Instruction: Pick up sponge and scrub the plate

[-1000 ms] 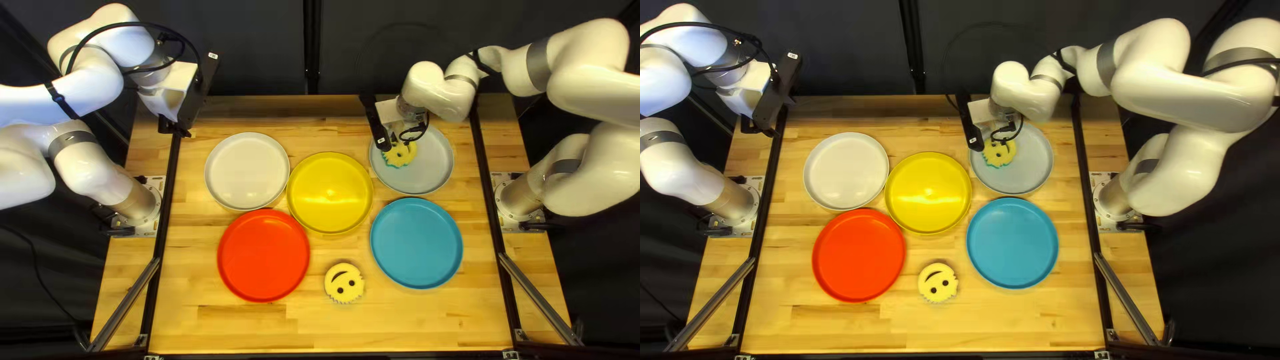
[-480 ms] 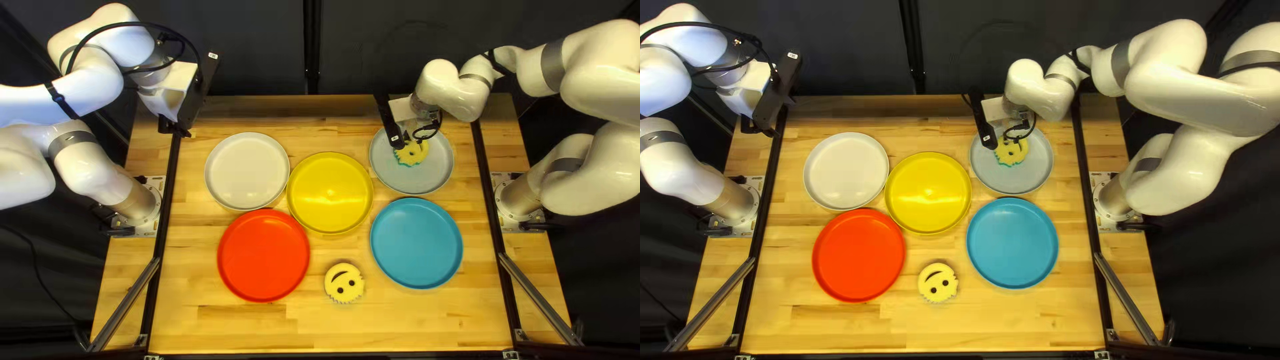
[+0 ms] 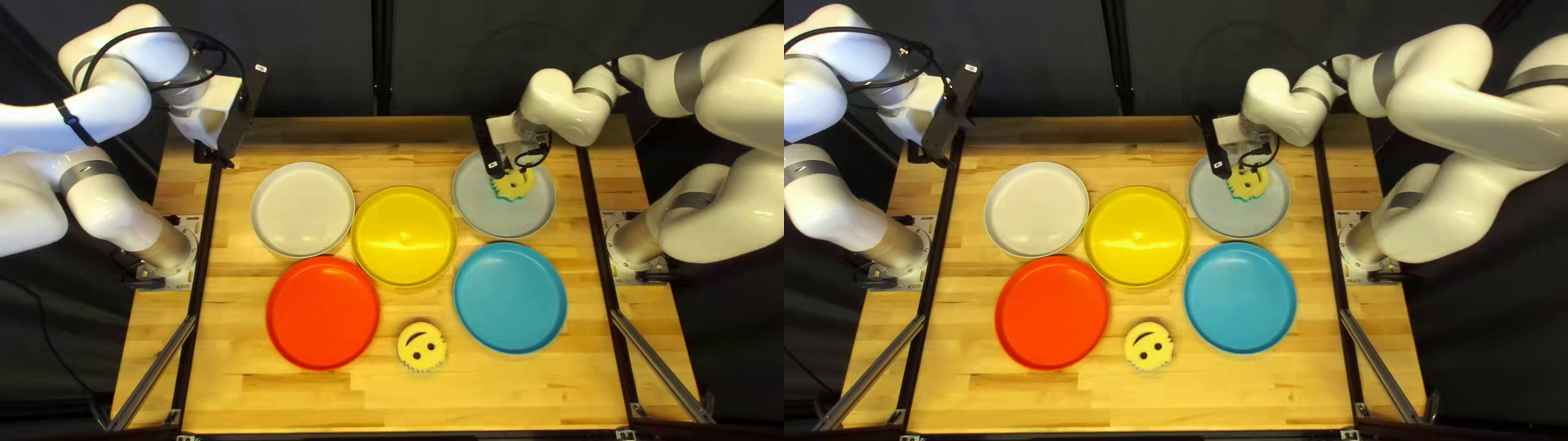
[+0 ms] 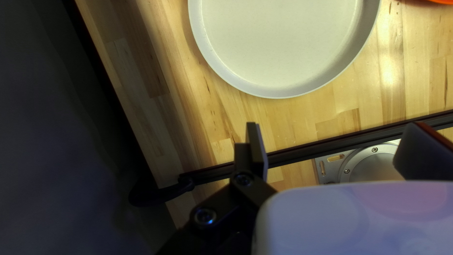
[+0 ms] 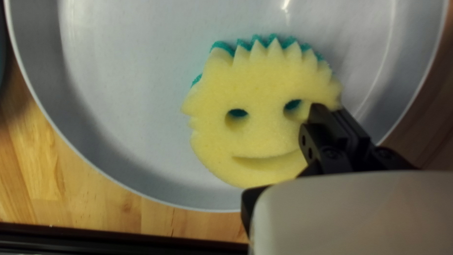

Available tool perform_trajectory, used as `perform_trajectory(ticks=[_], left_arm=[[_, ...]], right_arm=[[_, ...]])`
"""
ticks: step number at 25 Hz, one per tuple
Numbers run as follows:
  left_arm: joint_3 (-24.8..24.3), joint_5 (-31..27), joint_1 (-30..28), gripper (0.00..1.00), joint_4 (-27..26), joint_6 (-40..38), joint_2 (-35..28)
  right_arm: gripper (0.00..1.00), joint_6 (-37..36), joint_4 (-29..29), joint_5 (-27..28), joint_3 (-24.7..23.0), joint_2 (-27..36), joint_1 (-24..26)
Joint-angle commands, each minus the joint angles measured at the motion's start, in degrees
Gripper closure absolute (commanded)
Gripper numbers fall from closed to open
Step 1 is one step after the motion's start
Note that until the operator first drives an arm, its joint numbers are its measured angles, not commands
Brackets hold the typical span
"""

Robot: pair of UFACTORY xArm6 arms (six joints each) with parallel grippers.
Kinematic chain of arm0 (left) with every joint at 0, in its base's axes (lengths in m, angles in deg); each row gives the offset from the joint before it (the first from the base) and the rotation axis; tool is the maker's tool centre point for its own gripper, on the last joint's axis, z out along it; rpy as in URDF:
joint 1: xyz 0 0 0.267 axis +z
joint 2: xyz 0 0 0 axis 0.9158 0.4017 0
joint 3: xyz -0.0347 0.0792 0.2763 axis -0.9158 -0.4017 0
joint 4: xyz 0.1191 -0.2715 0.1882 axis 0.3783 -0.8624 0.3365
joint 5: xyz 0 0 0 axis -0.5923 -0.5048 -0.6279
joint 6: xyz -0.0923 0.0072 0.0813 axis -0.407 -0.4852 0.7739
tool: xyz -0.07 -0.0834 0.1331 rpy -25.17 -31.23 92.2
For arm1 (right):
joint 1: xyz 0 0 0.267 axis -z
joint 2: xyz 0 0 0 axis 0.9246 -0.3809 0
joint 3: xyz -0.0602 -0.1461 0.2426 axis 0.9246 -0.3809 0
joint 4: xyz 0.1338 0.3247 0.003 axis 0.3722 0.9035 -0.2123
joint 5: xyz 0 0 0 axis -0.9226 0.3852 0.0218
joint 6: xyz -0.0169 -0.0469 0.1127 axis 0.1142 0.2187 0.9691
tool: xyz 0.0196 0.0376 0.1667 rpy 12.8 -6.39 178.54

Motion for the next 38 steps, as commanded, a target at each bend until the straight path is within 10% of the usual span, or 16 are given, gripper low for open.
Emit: perform_trajectory(ticks=[1,13,27,38], left_arm=[[0.0,0.0,0.0,0.00,0.0,0.0,0.0],[0.0,0.0,0.0,0.00,0.0,0.0,0.0],[0.0,0.0,0.0,0.00,0.0,0.0,0.0],[0.0,0.0,0.0,0.00,0.0,0.0,0.0]], right_arm=[[1.00,-1.4,0.5,-0.7,1.9,-2.2,0.7],[1.00,-6.3,1.0,-0.3,-5.0,3.7,7.2],[1.00,0.3,1.1,-1.4,1.5,-1.6,-2.8],[1.00,-2.8,1.7,-2.1,0.1,-1.0,-1.4]])
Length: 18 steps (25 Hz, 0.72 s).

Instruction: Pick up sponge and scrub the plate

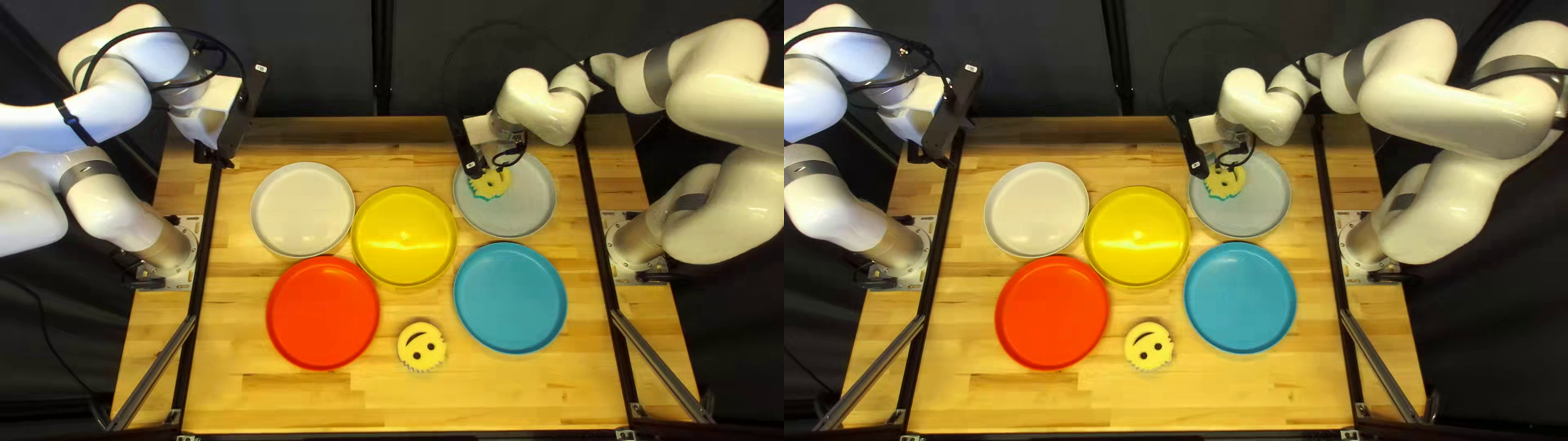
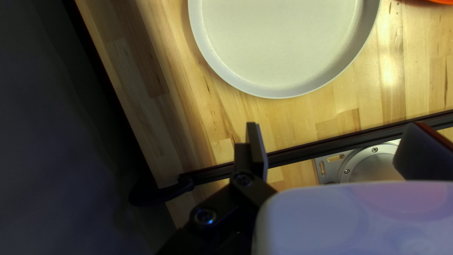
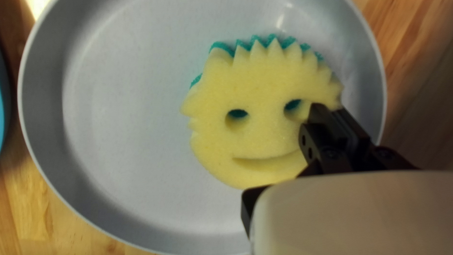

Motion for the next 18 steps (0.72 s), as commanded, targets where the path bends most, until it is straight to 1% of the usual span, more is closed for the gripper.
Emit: perform_trajectory(ticks=[1,3,7,10,13,18], left_arm=[[0.0,0.0,0.0,0.00,0.0,0.0,0.0],[0.0,0.0,0.0,0.00,0.0,0.0,0.0],[0.0,0.0,0.0,0.00,0.0,0.0,0.0],[0.0,0.0,0.0,0.00,0.0,0.0,0.0],[0.0,0.0,0.0,0.00,0.0,0.0,0.0],[0.0,0.0,0.0,0.00,0.0,0.0,0.0]], right_arm=[[1.00,-1.8,-0.1,0.7,-4.1,4.3,2.6],[1.00,-2.2,-0.4,0.9,-5.9,6.1,3.7],[1.00,-3.3,-1.5,1.7,-11.2,10.9,6.7],[1.00,-3.5,-1.6,2.9,-12.8,13.4,7.8],[1.00,-2.0,-1.6,3.2,-11.9,12.9,6.4],[1.00,1.7,-1.5,2.1,-6.6,7.8,1.1]])
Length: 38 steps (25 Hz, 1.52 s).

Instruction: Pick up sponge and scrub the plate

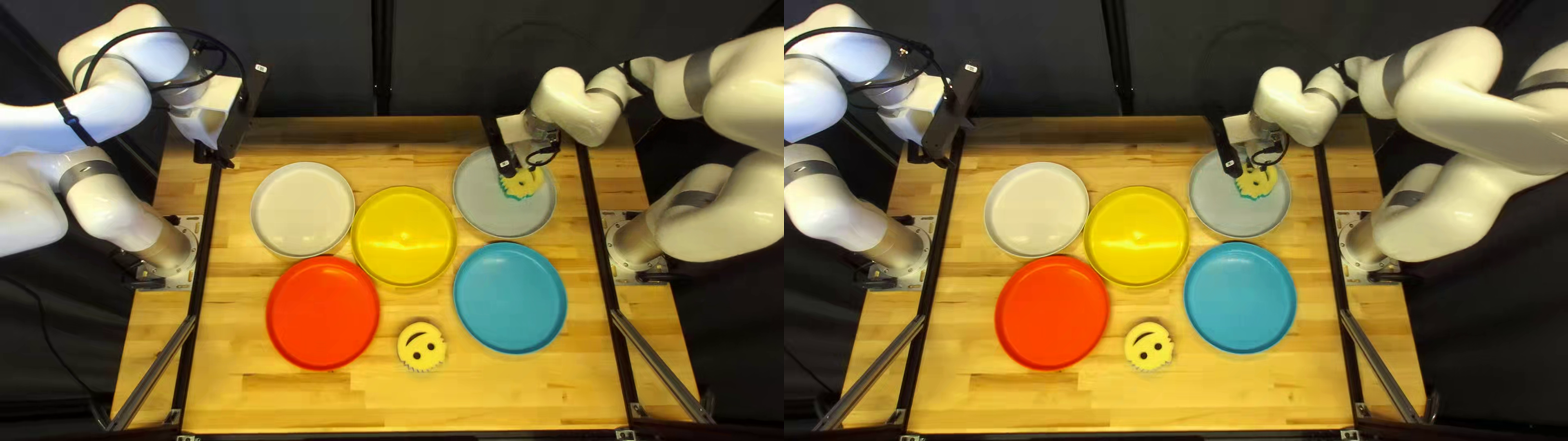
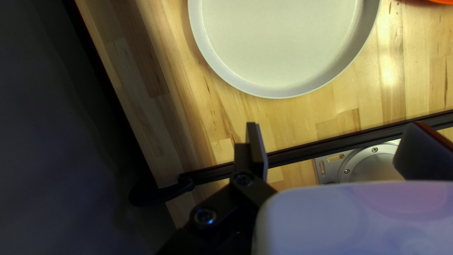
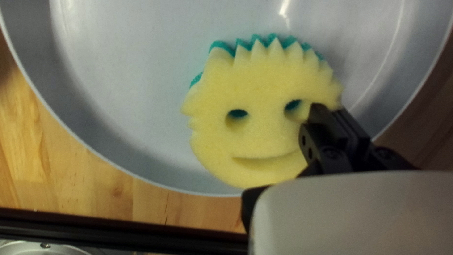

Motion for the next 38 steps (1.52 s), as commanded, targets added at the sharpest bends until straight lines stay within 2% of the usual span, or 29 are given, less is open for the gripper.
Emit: perform_trajectory(ticks=[1,6,10,14,21,26,30,38], left_arm=[[0.0,0.0,0.0,0.00,0.0,0.0,0.0],[0.0,0.0,0.0,0.00,0.0,0.0,0.0],[0.0,0.0,0.0,0.00,0.0,0.0,0.0],[0.0,0.0,0.0,0.00,0.0,0.0,0.0],[0.0,0.0,0.0,0.00,0.0,0.0,0.0],[0.0,0.0,0.0,0.00,0.0,0.0,0.0],[0.0,0.0,0.0,0.00,0.0,0.0,0.0],[0.0,0.0,0.0,0.00,0.0,0.0,0.0]], right_arm=[[1.00,2.5,0.2,-1.1,4.2,-4.0,-3.8],[1.00,3.9,0.4,-2.7,8.5,-8.8,-7.3],[1.00,4.3,0.2,-3.6,8.1,-8.9,-8.9],[1.00,4.4,0.3,-3.9,4.0,-4.8,-9.1],[1.00,7.0,-0.8,-2.3,-6.0,6.5,-9.8],[1.00,8.6,-1.3,-0.6,-8.4,10.4,-10.2],[1.00,9.5,-1.5,-1.8,-6.8,7.5,-11.1],[1.00,7.7,-0.6,-5.6,2.9,-5.5,-12.3]])
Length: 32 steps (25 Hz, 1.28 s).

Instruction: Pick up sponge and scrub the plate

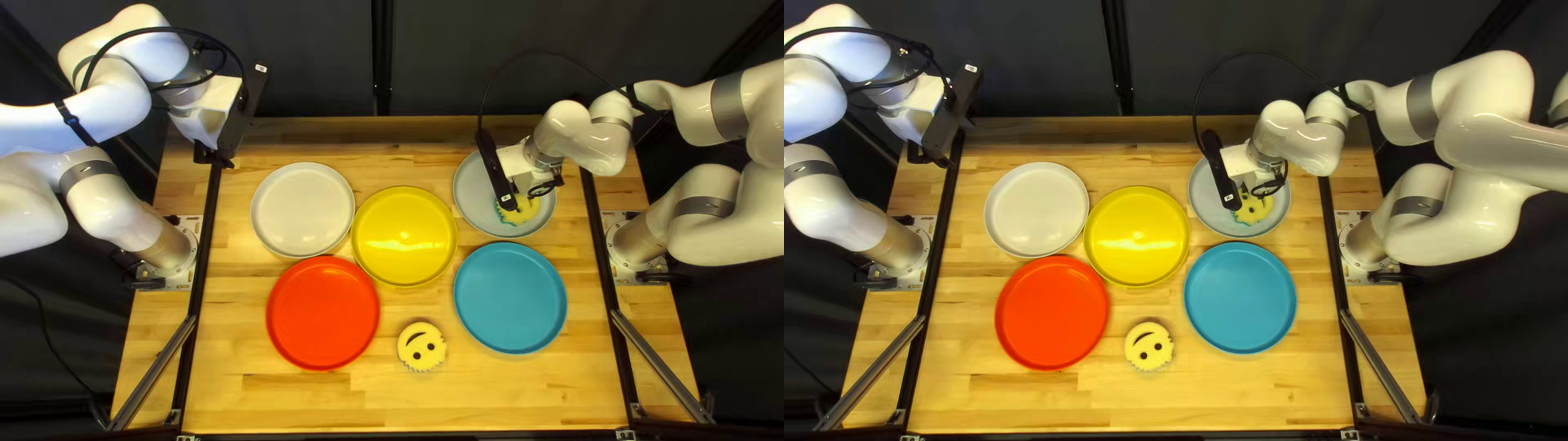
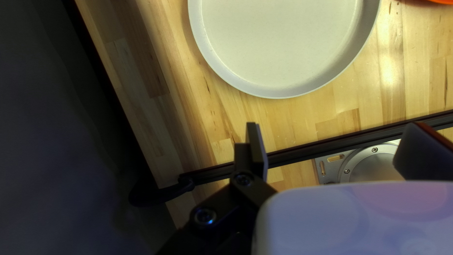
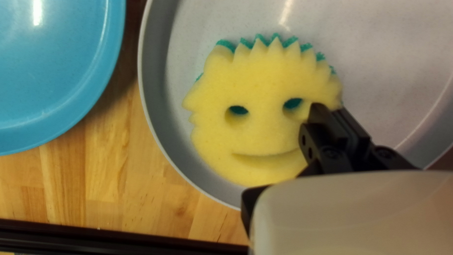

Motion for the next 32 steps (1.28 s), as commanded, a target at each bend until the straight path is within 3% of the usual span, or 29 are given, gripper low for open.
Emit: perform_trajectory(ticks=[1,8,18,24,32], left_arm=[[0.0,0.0,0.0,0.00,0.0,0.0,0.0],[0.0,0.0,0.0,0.00,0.0,0.0,0.0],[0.0,0.0,0.0,0.00,0.0,0.0,0.0],[0.0,0.0,0.0,0.00,0.0,0.0,0.0],[0.0,0.0,0.0,0.00,0.0,0.0,0.0]], right_arm=[[1.00,-2.4,1.0,-1.6,4.9,-5.8,0.3],[1.00,-4.0,1.4,0.0,6.7,-6.0,1.2],[1.00,-5.9,0.7,3.9,-2.5,5.8,6.3],[1.00,-6.5,0.7,4.2,-3.7,6.5,8.4],[1.00,-2.0,2.0,2.8,2.2,-0.3,0.7]])
